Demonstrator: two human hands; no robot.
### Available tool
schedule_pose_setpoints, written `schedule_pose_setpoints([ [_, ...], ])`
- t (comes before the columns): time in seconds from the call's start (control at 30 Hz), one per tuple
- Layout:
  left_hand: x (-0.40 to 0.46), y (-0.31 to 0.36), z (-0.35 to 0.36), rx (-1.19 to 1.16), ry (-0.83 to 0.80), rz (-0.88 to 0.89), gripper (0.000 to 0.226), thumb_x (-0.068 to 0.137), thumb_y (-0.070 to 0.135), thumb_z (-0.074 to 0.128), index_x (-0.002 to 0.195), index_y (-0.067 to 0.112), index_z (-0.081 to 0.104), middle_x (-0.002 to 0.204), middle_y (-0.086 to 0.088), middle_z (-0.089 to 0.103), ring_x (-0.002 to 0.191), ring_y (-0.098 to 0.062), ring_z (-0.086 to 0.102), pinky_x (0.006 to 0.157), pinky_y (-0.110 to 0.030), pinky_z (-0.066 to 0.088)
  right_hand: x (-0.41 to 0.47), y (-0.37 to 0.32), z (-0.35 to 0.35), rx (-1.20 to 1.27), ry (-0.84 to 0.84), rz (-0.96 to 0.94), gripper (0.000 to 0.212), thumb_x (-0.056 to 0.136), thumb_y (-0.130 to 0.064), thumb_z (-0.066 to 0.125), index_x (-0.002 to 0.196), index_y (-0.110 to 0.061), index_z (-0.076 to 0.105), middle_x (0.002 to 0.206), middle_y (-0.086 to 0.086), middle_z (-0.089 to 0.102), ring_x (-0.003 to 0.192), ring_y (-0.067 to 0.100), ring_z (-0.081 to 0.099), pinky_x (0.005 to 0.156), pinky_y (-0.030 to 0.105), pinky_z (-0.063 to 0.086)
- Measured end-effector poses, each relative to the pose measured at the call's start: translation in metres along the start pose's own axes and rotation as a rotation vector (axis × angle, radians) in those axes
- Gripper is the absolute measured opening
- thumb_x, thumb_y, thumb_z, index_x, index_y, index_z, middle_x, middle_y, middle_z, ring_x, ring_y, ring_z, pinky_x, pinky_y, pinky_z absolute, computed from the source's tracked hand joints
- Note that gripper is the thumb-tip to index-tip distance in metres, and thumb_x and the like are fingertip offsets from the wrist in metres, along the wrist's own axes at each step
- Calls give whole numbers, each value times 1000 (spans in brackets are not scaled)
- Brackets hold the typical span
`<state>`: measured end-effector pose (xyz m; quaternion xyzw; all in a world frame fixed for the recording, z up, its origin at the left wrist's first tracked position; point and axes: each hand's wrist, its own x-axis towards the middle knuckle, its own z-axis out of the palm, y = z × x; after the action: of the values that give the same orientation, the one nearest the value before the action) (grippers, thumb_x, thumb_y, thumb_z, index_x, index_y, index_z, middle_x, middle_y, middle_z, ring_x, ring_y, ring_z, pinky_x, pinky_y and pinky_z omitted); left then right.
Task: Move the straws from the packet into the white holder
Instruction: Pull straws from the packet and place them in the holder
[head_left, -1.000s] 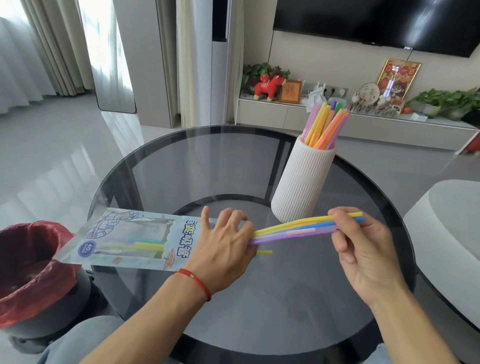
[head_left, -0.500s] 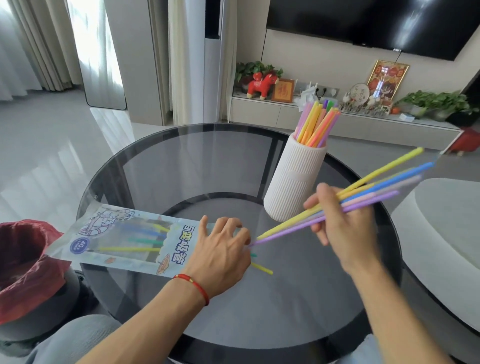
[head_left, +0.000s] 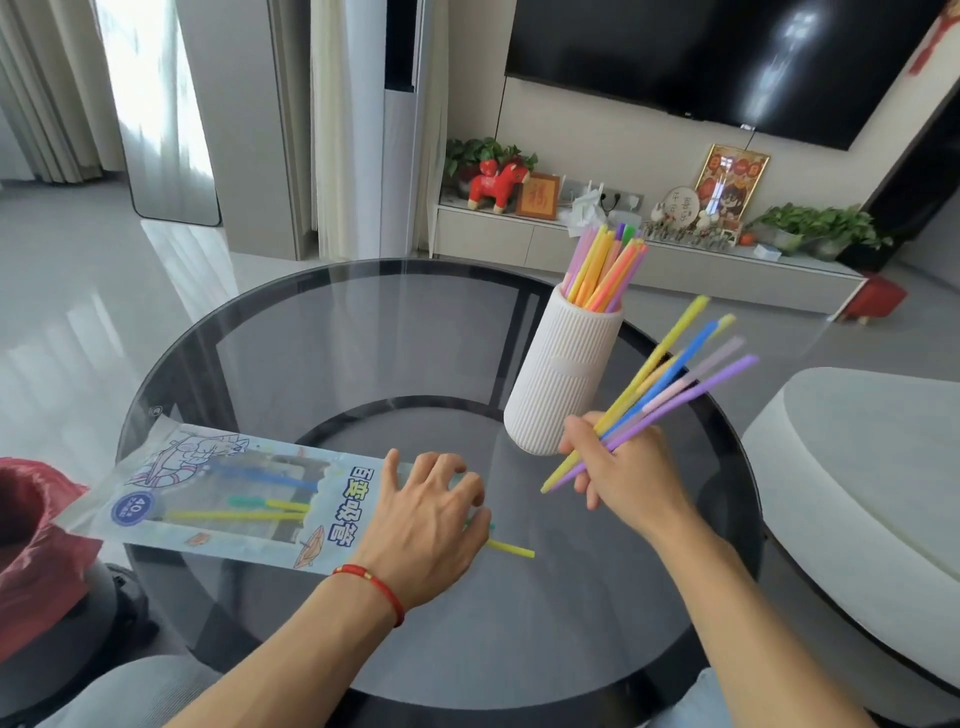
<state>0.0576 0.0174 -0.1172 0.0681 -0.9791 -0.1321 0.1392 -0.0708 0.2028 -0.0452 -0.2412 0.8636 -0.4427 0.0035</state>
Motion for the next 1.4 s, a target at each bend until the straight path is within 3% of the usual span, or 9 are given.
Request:
schedule_pose_setpoints([
  [0.3,5,-2,-8,-256,165,6,14,97,34,52,100,27,64,115,5,58,108,-20,54,107,-52,37,51,-60,-62,552,466,-44,31,99,-29,58,74,-14,69,52,4,68,41,20,62,35,23,45],
  [0.5,4,-3,-11,-280,169,27,30,98,43,36,97,30,63,113,10,57,107,-15,50,102,-44,40,82,-86,-64,378,517,-116,27,99,-22,56,76,-14,67,50,5,69,41,24,64,41,28,51],
  [0.6,4,-3,-11,-272,175,29,33,97,45,32,96,31,62,111,12,56,105,-14,50,99,-41,40,92,-93,-56,181,503,-136,33,100,-22,53,76,-4,67,50,10,69,43,28,66,55,43,62],
  [0.7,4,-3,-11,-276,180,22,32,96,44,33,96,31,63,110,11,57,104,-14,50,98,-41,42,99,-104,-52,21,494,-144,40,98,-23,50,78,7,65,60,25,69,65,47,68,75,59,60],
  [0.77,4,-3,-11,-273,180,22,31,96,44,34,95,31,63,109,11,57,103,-15,51,97,-42,43,101,-109,-49,-81,490,-148,44,101,-24,49,69,5,57,62,22,66,69,47,64,72,52,56],
  [0.9,4,-3,-12,-276,174,19,33,96,45,33,95,31,63,110,10,58,104,-16,51,97,-42,43,99,-109,-38,-229,497,-125,42,105,-28,52,64,-24,43,61,-1,50,65,29,55,57,32,36],
  [1.03,3,-2,-12,-283,156,15,35,96,47,30,96,31,62,113,10,56,108,-14,49,102,-43,40,99,-110,-39,-197,528,-86,27,96,-38,61,88,-13,64,82,9,68,79,33,65,69,41,54],
  [1.2,5,-2,-12,-273,132,3,29,98,45,36,99,32,62,116,11,55,111,-14,47,106,-45,37,100,-119,-44,-158,710,-225,27,103,-31,55,93,-7,62,90,7,65,78,22,58,62,31,41],
  [1.4,5,-4,-11,-269,144,9,26,98,44,38,99,33,62,115,12,54,111,-13,47,105,-42,38,97,-112,-36,-184,564,-218,26,104,-25,55,113,-3,68,113,12,55,95,25,59,82,39,53],
])
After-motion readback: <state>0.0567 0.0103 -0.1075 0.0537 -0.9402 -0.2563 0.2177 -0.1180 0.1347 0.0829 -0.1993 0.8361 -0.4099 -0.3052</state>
